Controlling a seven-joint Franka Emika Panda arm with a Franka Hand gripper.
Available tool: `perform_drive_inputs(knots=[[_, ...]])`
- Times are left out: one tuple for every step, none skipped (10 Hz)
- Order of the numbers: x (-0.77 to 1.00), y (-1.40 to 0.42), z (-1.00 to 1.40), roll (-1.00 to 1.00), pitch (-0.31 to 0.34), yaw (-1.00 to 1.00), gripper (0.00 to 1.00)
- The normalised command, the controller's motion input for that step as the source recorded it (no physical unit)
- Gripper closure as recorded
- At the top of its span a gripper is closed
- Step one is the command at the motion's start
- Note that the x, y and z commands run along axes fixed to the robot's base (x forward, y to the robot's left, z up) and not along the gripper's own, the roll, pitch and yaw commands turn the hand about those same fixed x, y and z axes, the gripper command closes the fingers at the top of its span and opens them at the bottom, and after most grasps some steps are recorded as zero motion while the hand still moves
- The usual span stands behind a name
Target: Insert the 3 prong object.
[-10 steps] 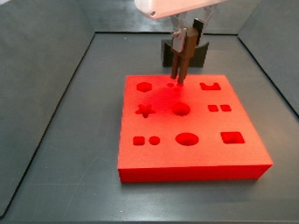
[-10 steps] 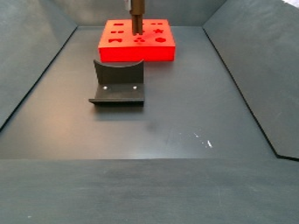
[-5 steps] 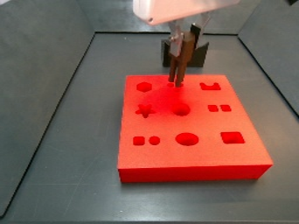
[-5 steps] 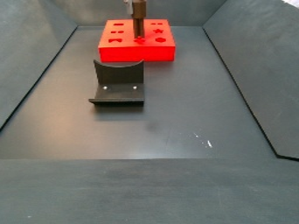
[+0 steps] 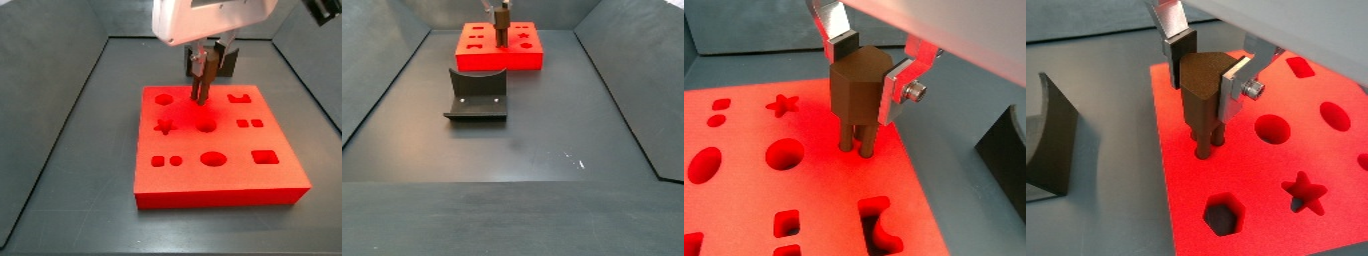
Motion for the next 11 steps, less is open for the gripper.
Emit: perform_drive_inputs(knots=[[0.00,-0.01,-0.31,0.06,-0.033,0.00,1.00],[0.00,-0.02,-0.37,0.07,-0.043,0.00,1.00],[0.00,-0.05,-0.41,0.10,-0.051,0.00,1.00],[0.00,-0.08,-0.40,0.12,-0.043,0.00,1.00],[0.00,-0.09,-0.37,0.13,-0.037,0.00,1.00],[0.00,-0.08,-0.37,0.13,-0.026,0.00,1.00],[0.00,-0.09,-0.33,0.15,-0.019,0.00,1.00],[0.00,-0.09,-0.31,0.16,-0.011,0.00,1.00],[0.00,-0.07,-0.18,0.13,0.003,0.00,1.00],[0.00,0.00,0.00,0.00,0.010,0.00,1.00],[0.00,0.00,0.00,0.00,0.000,0.00,1.00]])
